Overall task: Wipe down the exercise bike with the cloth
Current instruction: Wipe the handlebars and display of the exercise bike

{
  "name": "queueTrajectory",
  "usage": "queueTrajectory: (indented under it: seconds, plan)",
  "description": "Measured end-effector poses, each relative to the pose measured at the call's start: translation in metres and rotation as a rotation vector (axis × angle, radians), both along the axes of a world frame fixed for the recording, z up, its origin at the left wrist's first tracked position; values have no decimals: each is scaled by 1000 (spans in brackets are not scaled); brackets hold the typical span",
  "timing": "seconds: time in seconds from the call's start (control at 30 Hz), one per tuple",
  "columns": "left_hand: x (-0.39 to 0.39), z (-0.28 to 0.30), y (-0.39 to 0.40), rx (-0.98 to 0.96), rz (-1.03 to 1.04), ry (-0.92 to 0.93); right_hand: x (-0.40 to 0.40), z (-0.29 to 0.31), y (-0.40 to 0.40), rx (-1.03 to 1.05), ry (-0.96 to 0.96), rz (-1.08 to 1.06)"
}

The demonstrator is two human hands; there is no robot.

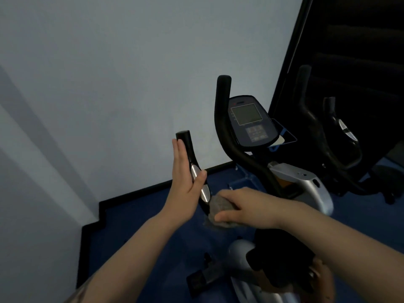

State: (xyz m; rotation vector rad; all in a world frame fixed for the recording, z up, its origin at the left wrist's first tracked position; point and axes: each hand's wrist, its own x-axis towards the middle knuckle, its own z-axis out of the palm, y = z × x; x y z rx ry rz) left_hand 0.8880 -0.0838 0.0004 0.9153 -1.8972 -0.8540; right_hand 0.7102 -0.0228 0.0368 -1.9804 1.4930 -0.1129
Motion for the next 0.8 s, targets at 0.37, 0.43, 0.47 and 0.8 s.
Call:
queueTrajectory:
  seconds: [0.37, 0.43, 0.47, 0.8]
  plan:
    - [-9, -1, 18, 69, 105, -50, 0, -2, -3, -91, 5, 77]
    - [-10, -2, 22, 40, 133, -68, -22, 7, -6, -119, 159, 211]
    - [-11, -3, 25, 12, 146, -89, -33, 12, -8, -153, 230, 269]
    - [-19, -21, 49, -34, 146, -125, -65, 5, -3, -472, 374, 411]
